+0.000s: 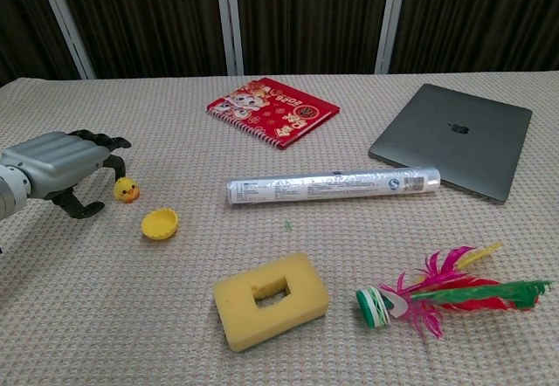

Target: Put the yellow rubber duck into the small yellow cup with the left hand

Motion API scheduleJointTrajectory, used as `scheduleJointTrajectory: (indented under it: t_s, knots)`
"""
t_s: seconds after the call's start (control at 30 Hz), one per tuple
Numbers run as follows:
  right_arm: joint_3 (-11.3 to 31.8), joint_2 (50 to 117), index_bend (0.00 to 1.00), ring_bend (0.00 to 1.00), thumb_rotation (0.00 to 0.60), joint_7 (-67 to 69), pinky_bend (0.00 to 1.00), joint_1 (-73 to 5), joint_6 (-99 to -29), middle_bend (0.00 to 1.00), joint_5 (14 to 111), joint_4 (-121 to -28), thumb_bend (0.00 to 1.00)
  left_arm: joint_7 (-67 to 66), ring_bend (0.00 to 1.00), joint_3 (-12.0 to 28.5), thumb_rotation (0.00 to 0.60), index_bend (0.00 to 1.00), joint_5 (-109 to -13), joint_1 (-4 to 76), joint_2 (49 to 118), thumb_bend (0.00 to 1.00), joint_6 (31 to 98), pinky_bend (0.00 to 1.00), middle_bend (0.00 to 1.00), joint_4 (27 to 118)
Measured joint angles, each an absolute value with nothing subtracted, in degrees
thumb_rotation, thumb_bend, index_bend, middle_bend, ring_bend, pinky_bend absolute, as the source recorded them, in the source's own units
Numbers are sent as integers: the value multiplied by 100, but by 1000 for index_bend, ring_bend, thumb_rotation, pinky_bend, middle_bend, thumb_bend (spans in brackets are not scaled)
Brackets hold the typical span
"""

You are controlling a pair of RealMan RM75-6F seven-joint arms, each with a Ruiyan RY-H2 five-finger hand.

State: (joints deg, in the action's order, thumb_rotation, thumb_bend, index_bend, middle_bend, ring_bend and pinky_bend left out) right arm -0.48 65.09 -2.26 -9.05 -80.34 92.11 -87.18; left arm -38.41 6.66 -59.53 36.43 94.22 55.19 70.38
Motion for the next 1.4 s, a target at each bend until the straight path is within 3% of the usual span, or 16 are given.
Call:
scheduleJointTrajectory:
  t_s: [0.77, 1.4]
  knots:
    - [-48, 6507, 390, 0, 600, -185, 0, -909, -8032, 59, 9217, -8710, 0, -3872, 0, 688, 600, 327, -5973, 3930, 9714, 413, 5455, 38, 0, 6840]
    - [-47, 6514, 392, 0, 600, -214, 0, -904, -8042, 59, 9217, -8709, 0, -3935, 0, 656, 600, 396, -5905, 3901, 9547, 431, 5597, 38, 0, 6968]
